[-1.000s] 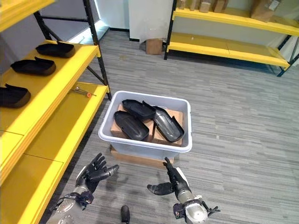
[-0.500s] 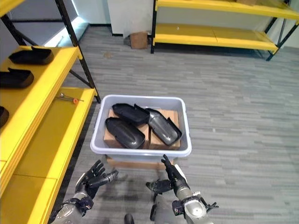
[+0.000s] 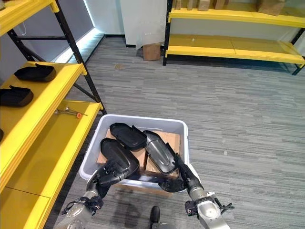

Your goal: Move parts from the plastic box to the shelf.

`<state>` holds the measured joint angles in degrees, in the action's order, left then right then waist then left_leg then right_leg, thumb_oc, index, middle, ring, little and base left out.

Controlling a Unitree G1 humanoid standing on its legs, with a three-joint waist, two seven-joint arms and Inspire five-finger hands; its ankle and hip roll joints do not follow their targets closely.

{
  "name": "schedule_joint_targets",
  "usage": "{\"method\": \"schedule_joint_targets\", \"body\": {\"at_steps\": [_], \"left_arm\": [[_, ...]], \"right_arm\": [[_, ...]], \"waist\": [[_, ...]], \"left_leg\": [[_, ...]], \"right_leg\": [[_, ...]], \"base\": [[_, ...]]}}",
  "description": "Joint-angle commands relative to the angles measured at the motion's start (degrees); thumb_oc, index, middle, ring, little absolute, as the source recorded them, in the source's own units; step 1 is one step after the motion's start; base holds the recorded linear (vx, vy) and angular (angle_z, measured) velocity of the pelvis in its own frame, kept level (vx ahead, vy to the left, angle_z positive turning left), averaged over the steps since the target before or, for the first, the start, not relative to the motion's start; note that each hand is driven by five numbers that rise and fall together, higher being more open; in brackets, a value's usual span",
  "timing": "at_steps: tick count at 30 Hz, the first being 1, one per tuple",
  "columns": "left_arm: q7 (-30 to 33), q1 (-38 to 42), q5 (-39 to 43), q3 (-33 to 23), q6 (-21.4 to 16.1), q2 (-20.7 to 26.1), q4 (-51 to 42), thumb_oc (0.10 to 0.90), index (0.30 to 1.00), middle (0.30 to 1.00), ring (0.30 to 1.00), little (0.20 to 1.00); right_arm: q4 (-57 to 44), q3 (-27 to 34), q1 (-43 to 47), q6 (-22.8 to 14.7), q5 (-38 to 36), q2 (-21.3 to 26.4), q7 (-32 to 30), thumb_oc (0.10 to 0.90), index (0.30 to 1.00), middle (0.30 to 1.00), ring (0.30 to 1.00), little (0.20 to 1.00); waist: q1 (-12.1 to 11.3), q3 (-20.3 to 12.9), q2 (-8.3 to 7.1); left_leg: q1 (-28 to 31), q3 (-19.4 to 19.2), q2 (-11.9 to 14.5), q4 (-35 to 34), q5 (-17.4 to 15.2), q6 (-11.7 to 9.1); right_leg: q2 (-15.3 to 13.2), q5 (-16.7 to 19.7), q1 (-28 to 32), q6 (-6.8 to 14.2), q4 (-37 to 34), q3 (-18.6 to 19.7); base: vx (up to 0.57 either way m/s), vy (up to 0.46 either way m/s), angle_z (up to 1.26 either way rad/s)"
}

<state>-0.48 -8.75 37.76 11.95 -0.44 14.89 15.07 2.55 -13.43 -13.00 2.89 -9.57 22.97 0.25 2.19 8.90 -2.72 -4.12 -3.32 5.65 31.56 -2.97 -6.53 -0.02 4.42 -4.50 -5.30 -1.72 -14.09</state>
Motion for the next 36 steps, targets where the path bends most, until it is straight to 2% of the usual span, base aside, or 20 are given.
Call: {"method": "schedule_joint_targets", "body": {"at_steps": [1, 2, 3, 4, 5, 6, 8, 10, 12, 14, 17, 18, 20, 26, 36], "left_arm": [[-1.43, 0.50, 0.59, -0.55, -4.03, 1.73, -5.05, 0.900, 1.000, 1.000, 1.000, 1.000], [-1.40, 0.00, 1.13, -0.50, -3.80, 2.00, -5.17, 0.900, 1.000, 1.000, 1.000, 1.000], [-1.40, -0.02, 1.13, -0.49, -3.80, 2.00, -5.18, 0.900, 1.000, 1.000, 1.000, 1.000], [-1.33, -0.26, 1.12, -0.38, -3.96, 2.19, -5.19, 0.900, 1.000, 1.000, 1.000, 1.000], [-1.08, -0.48, 0.92, -0.23, -4.03, 2.18, -5.02, 0.900, 1.000, 1.000, 1.000, 1.000], [-0.96, -0.69, 0.70, -0.31, -4.09, 2.24, -4.82, 0.900, 1.000, 1.000, 1.000, 1.000], [-0.84, -0.87, 0.74, -0.29, -4.19, 2.16, -4.74, 0.900, 1.000, 1.000, 1.000, 1.000], [-1.35, -1.35, 0.77, -0.42, -4.19, 1.82, -4.61, 0.900, 1.000, 1.000, 1.000, 1.000], [-1.56, -1.81, 0.76, -0.52, -4.42, 2.51, -5.18, 0.900, 1.000, 1.000, 1.000, 1.000], [-1.59, -2.00, 0.70, -0.82, -4.44, 2.81, -5.40, 0.900, 1.000, 1.000, 1.000, 1.000], [-0.63, -1.35, 0.45, -2.62, -5.02, 4.61, -5.78, 0.900, 1.000, 1.000, 1.000, 1.000], [-0.64, -1.33, 0.45, -2.63, -5.02, 4.62, -5.77, 0.900, 1.000, 1.000, 1.000, 1.000], [-0.61, -1.14, 0.63, -3.00, -5.06, 4.89, -6.74, 0.900, 1.000, 1.000, 1.000, 1.000], [-0.83, 0.44, 0.75, -2.74, -5.35, 6.00, -8.34, 0.900, 1.000, 1.000, 1.000, 1.000], [0.27, 4.14, 2.52, -1.77, -6.45, 7.07, -10.49, 0.900, 1.000, 1.000, 1.000, 1.000]], "right_arm": [[-5.20, 1.56, 1.98, -5.03, -1.98, 0.94, -0.80, 0.900, 1.000, 1.000, 1.000, 1.000], [-5.05, 1.83, 2.26, -5.17, -1.94, 0.87, -1.46, 0.900, 1.000, 1.000, 1.000, 1.000], [-5.05, 1.83, 2.24, -5.17, -1.94, 0.87, -1.46, 0.900, 1.000, 1.000, 1.000, 1.000], [-5.03, 2.01, 2.32, -5.26, -1.77, 0.90, -1.63, 0.900, 1.000, 1.000, 1.000, 1.000], [-4.83, 2.22, 2.64, -5.45, -1.72, 0.86, -2.15, 0.900, 1.000, 1.000, 1.000, 1.000], [-4.86, 2.39, 2.59, -5.67, -1.68, 0.91, -2.41, 0.900, 1.000, 1.000, 1.000, 1.000], [-5.25, 2.67, 2.32, -5.78, -1.73, 1.01, -2.49, 0.900, 1.000, 1.000, 1.000, 1.000], [-4.96, 2.52, 1.87, -5.46, -1.23, 0.24, -1.83, 0.900, 1.000, 1.000, 1.000, 1.000], [-4.61, 2.46, 2.15, -5.31, -1.39, -0.26, -1.77, 0.900, 1.000, 1.000, 1.000, 1.000], [-4.65, 2.34, 2.30, -5.18, -1.23, -0.52, -1.63, 0.900, 1.000, 1.000, 1.000, 1.000], [-3.76, 1.13, 5.82, -4.93, 0.58, -1.11, -1.86, 0.900, 1.000, 1.000, 1.000, 1.000], [-3.75, 1.13, 5.84, -4.94, 0.59, -1.12, -1.87, 0.900, 1.000, 1.000, 1.000, 1.000], [-4.74, 2.09, 6.98, -5.11, 1.40, -0.75, -2.28, 0.900, 1.000, 1.000, 1.000, 1.000], [-6.58, 4.60, 12.34, -6.33, 5.52, 3.02, -4.65, 0.900, 1.000, 1.000, 1.000, 1.000], [-9.98, 3.82, 23.49, -7.58, 6.75, 8.80, -6.42, 0.900, 1.000, 1.000, 1.000, 1.000]], "waist": [[0.26, 1.36, -1.55], [-0.44, 1.61, -2.32], [-0.53, 1.73, -2.36], [-0.75, 1.80, -2.66], [-1.10, 1.78, -2.34], [-1.34, 1.61, -1.51], [-1.39, 1.62, -1.11], [-1.14, 0.45, 0.51], [-1.44, 0.29, 0.56], [-1.63, 0.27, 0.36], [-3.22, 1.11, -1.18], [-3.29, 1.14, -1.21], [-3.72, 1.45, -2.46], [-4.16, 3.26, -4.04], [-5.14, 8.46, -5.06]], "left_leg": [[-1.52, -1.15, -1.31, -6.01, 7.40, 3.07], [-2.12, -1.29, 0.69, -11.20, 5.97, 3.95], [-1.81, -1.39, 0.67, -11.42, 5.99, 3.96], [-1.54, -1.04, 1.85, -15.52, 5.78, 4.12], [-1.64, 0.37, 4.63, -26.07, 8.58, 3.03], [-2.29, 1.51, 6.35, -30.13, 12.17, 1.68], [-2.37, 1.87, 6.74, -30.85, 12.93, 1.08], [0.90, 1.27, 4.95, -33.31, 10.11, 1.27], [2.10, 0.07, 3.12, -33.38, 8.77, 2.23], [2.48, -0.95, 2.63, -33.24, 8.28, 2.54], [3.12, -5.32, 0.06, -31.97, 5.37, 4.72], [3.14, -5.39, 0.04, -31.95, 5.34, 4.74], [2.48, -6.05, -0.66, -31.20, 4.46, 5.33], [-1.68, -5.16, -1.33, -27.59, 3.37, 5.44], [-7.29, -4.02, -0.39, -24.97, 3.83, 4.78]], "right_leg": [[-3.80, 0.32, 4.01, 4.48, -0.93, 2.75], [-4.59, 0.46, 5.04, 5.24, -1.80, 3.38], [-4.61, 0.45, 5.22, 5.26, -1.85, 3.46], [-5.04, 0.32, 5.56, 5.77, -2.11, 3.79], [-5.54, -0.31, 6.55, 6.51, -3.08, 4.60], [-5.55, -0.93, 7.02, 6.83, -3.28, 5.27], [-5.84, -1.32, 7.41, 7.23, -3.28, 5.63], [-6.83, -0.81, 7.60, 8.38, -3.28, 6.38], [-8.24, 0.11, 7.45, 9.23, -3.28, 7.14], [-8.77, 0.46, 7.48, 9.55, -3.28, 7.71], [-12.12, 2.46, 5.35, 12.21, -2.61, 9.02], [-12.14, 2.47, 5.33, 12.23, -2.61, 9.09], [-13.04, 2.90, 4.72, 12.92, -2.53, 8.76], [-13.95, 2.99, 2.93, 12.96, -1.75, 7.45], [-13.39, 2.86, -2.44, 12.37, 1.39, 6.77]], "base": [[0.13, 0.022, -0.16], [0.11, 0.043, -0.06], [0.12, 0.077, 0.09], [0.13, 0.157, -0.06], [0.18, 0.252, 0.00], [0.18, 0.299, -0.07], [0.09, 0.175, -0.16], [0.15, 0.357, -0.40], [0.13, 0.364, -0.36], [0.08, 0.221, -0.33], [0.04, 0.317, -0.47], [0.01, 0.160, -0.75], [0.02, 0.085, -0.41], [-0.02, 0.014, 0.14], [-0.05, -0.035, 0.06]]}}
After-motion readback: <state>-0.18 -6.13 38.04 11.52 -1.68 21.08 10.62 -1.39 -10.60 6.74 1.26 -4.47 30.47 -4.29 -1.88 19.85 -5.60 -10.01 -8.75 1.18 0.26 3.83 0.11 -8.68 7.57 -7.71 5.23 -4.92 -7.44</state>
